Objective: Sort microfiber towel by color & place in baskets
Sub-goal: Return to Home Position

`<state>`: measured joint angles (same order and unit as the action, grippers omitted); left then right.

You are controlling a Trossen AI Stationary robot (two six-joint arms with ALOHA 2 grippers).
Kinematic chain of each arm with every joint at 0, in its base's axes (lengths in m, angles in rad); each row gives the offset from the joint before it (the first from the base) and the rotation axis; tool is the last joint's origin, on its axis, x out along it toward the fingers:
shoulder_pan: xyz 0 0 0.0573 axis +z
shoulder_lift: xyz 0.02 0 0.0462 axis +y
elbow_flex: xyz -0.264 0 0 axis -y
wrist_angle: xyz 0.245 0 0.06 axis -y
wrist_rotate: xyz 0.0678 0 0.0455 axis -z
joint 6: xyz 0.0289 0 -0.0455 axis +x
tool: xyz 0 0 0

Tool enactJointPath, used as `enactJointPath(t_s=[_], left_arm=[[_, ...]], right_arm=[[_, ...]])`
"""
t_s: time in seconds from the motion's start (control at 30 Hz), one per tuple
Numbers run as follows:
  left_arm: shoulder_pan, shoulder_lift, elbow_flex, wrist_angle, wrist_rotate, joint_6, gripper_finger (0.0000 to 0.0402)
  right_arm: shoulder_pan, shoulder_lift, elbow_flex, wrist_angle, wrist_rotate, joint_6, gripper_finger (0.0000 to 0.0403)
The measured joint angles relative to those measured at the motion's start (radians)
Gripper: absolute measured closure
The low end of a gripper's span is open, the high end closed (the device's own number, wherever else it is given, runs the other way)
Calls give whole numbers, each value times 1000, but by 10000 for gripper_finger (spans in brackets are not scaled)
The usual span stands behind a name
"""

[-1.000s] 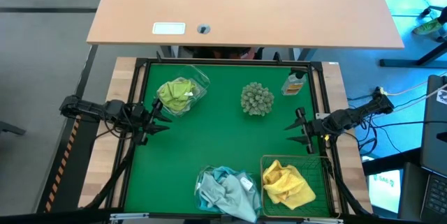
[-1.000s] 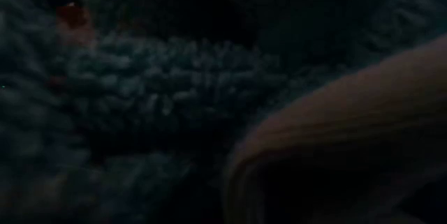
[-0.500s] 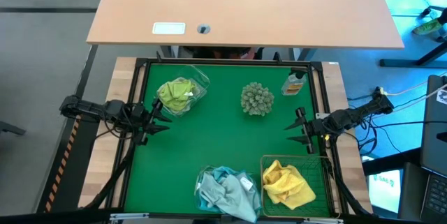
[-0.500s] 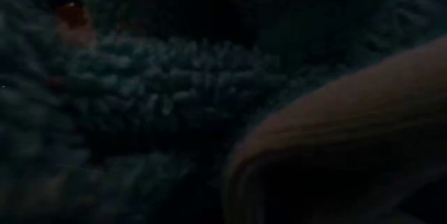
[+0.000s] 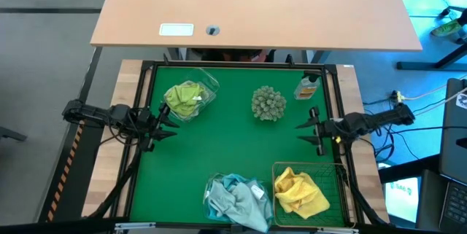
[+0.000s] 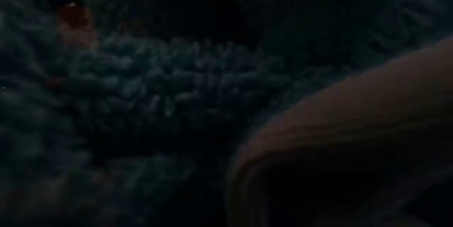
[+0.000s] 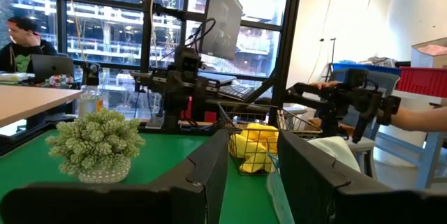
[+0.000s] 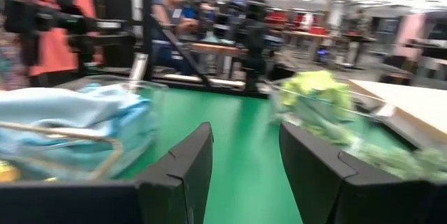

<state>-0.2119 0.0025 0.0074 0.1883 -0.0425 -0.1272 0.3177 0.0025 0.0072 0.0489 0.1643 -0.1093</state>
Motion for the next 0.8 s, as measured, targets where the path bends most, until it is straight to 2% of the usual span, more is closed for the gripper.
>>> enactJointPath(t_s=[0.3, 0.57, 0.6, 0.7, 0.8], left_arm=[[0, 0, 0, 0, 0, 0, 282], [0, 0, 0, 0, 0, 0, 282], [0, 0, 0, 0, -1, 15, 282], [0, 0, 0, -4, -45, 191, 282], [0, 0, 0, -32, -89, 261, 282]], right_arm=[[-160, 0, 0, 1, 0, 0, 236], [-195, 0, 0, 1, 1, 0, 236], [-194, 0, 0, 1, 1, 0, 236], [-194, 0, 0, 1, 0, 0, 236], [-194, 0, 0, 1, 0, 0, 236]])
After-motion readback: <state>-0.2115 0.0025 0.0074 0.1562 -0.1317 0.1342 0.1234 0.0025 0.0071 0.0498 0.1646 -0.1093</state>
